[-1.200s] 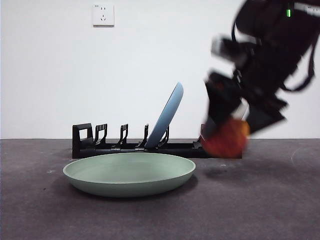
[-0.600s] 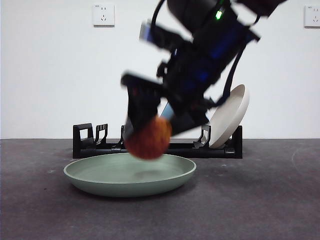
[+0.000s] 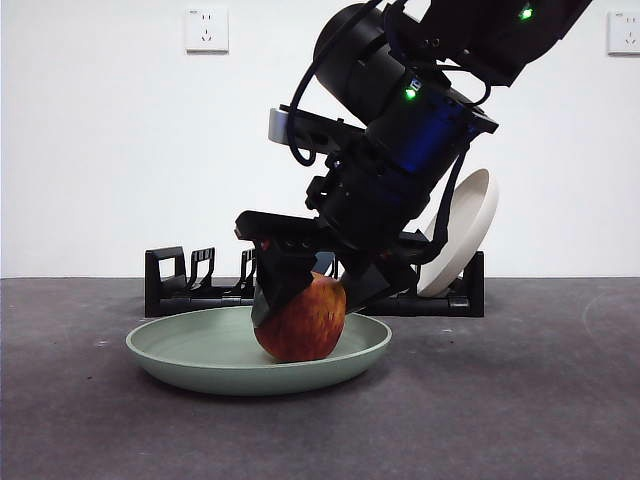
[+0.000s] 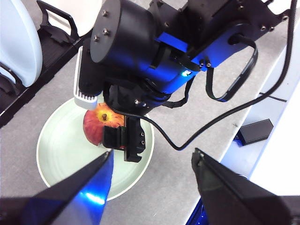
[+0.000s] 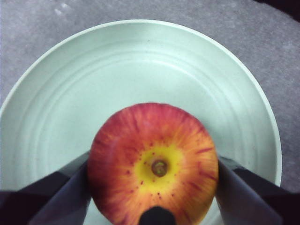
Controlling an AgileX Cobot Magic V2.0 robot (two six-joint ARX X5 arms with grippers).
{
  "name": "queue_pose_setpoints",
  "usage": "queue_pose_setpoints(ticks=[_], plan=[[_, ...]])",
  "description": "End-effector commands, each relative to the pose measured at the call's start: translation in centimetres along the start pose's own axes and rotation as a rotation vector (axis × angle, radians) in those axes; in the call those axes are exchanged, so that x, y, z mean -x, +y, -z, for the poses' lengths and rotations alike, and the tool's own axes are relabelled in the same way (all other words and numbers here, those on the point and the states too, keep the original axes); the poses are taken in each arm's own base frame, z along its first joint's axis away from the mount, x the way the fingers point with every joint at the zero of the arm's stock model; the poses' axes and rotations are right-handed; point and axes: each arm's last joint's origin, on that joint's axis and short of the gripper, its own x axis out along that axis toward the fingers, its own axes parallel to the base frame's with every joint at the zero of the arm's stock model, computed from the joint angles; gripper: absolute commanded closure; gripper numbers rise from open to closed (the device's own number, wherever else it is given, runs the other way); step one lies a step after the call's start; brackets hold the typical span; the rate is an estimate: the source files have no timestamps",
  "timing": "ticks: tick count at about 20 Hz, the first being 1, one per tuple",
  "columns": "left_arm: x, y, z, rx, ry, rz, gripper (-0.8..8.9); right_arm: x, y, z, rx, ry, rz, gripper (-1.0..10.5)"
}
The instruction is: Take the green plate from the plate rack,put the plate on the table,take the apple from the table,put the apple in the plate
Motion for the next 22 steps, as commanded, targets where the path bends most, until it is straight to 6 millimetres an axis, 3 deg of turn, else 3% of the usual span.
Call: queue_pose_setpoints(ticks=[1, 7, 11, 15, 22], plan=[[0.0, -0.1, 0.0, -0.003, 0.002, 0.002, 5.31, -0.7, 0.2, 0.9, -0.004, 0.052, -0.001, 3.8], [0.0, -0.1, 0.0, -0.003, 0.003, 0.002, 5.31, -0.7, 0.2, 0.7, 0.001, 0.044, 0.0, 3.7], [0.0, -0.1, 0.0, -0.003, 0.002, 0.001, 5.31, 1.1, 0.4, -0.2, 0.005, 0.01, -0.006, 3.7], [0.0, -0.1, 0.1, -0.004, 0.006, 0.0, 5.31, 5.8, 0.6, -1.0, 0.008, 0.026, -0.009, 3.7], [0.0, -0.1, 0.5, -0.01, 0.047, 0.002, 5.31, 18.0, 0.7, 1.3, 0.004, 0.169, -0.123, 3.8]])
